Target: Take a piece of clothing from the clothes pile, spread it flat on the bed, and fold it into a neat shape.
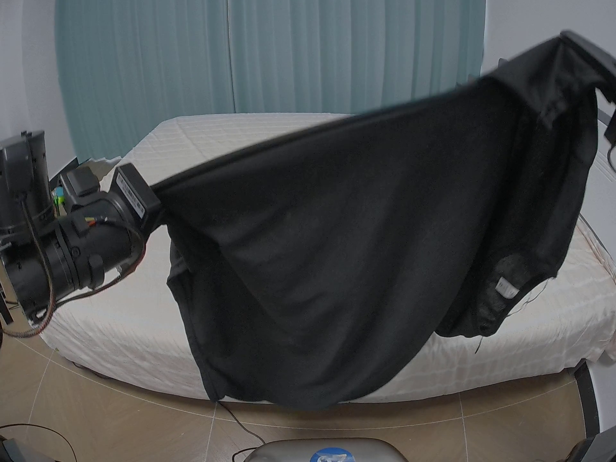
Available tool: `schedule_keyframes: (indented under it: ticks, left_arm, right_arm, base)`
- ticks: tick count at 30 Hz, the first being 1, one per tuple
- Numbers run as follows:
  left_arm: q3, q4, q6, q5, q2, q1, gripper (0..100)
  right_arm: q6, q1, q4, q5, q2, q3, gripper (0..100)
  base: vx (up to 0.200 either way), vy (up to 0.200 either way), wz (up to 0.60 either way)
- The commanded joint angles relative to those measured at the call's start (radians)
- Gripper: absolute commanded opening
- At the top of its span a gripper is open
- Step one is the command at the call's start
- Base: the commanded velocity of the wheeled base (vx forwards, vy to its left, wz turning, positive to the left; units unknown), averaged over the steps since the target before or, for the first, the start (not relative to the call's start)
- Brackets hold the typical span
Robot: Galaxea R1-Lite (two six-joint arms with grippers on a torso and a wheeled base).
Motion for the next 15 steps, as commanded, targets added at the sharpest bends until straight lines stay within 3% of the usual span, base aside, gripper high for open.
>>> schedule_keyframes:
  ticks: [1,12,15]
  left_arm:
    - [-0.197,0.075,0.0,-0.002,0.106,0.113,0]
    - [-0.313,0.061,-0.003,-0.003,0.336,0.199,0]
    - [-0.328,0.063,-0.003,-0.011,0.384,0.199,0]
  right_arm:
    - [0.021,-0.186,0.084,0.067,0.311,-0.327,0]
    - [0.008,-0.191,0.063,0.037,0.665,-0.531,0]
    - [-0.006,-0.191,0.034,0.038,0.71,-0.555,0]
  base:
    - [0.0,0.0,0.0]
    - [0.0,0.0,0.0]
    - [0.2,0.0,0.0]
